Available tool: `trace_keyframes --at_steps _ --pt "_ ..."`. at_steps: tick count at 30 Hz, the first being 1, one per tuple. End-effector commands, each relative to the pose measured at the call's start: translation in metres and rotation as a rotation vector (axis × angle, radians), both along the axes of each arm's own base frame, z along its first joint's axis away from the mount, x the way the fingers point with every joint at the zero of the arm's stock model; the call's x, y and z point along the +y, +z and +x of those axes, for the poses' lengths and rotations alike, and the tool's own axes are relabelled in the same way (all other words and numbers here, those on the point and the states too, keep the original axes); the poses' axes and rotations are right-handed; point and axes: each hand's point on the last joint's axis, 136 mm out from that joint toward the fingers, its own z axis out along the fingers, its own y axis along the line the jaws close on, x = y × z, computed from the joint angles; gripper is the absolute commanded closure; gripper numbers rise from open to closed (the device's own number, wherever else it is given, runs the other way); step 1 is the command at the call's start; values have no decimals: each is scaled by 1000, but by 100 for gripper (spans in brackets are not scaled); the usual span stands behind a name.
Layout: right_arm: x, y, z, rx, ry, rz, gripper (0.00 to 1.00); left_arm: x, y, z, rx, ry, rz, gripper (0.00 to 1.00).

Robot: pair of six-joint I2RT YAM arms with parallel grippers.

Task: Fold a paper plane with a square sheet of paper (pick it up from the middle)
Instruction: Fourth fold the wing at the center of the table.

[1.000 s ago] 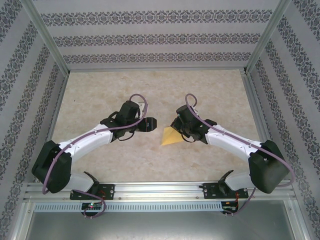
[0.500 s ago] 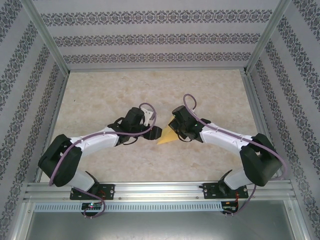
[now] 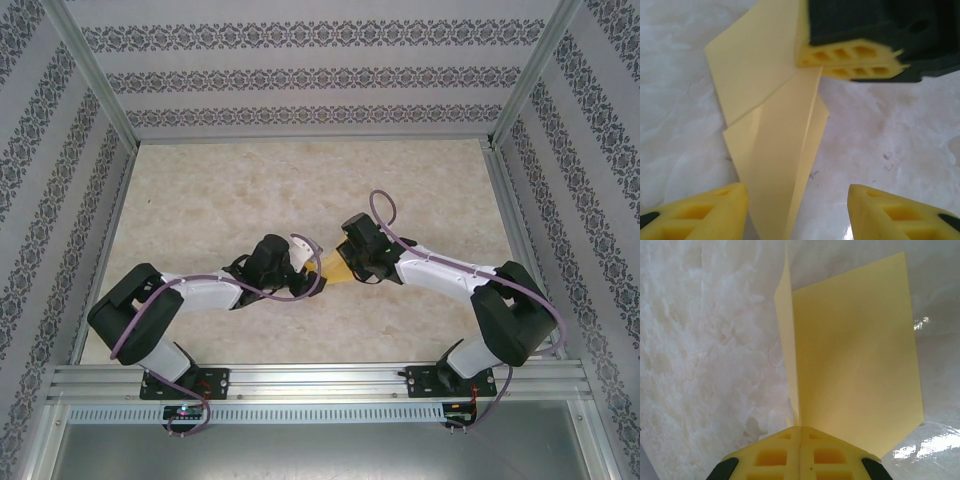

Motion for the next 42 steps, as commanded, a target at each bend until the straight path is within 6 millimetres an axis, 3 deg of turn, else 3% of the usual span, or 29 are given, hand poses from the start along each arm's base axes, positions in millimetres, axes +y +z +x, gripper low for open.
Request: trace_keyframes --at_steps 1,9,14,19,25,28,32,35,42 --pt "5 0 0 11 -7 33 100 -17 15 5 -168 -94 -31 47" --pt "0 4 -2 14 -4 27 100 -27 3 9 -295 -160 -22 57" --pt "-3 6 -2 18 -3 24 100 -26 -3 12 -317 -153 10 66" --pt "-3 6 -2 22 4 37 100 -23 -15 15 -310 -136 44 68" --pt "-4 4 -2 32 6 43 100 -25 -13 16 -320 -134 29 78" --pt "-6 4 -1 31 12 43 93 -26 -11 15 -319 -137 23 85" --pt "-5 11 5 -14 96 51 62 -28 -12 11 -263 -143 5 90" --pt "-6 17 8 -74 208 16 50 -28 -15 8 -186 -110 -18 93" --pt "-12 39 1 -246 379 -25 45 -26 -20 4 -24 -47 -33 95"
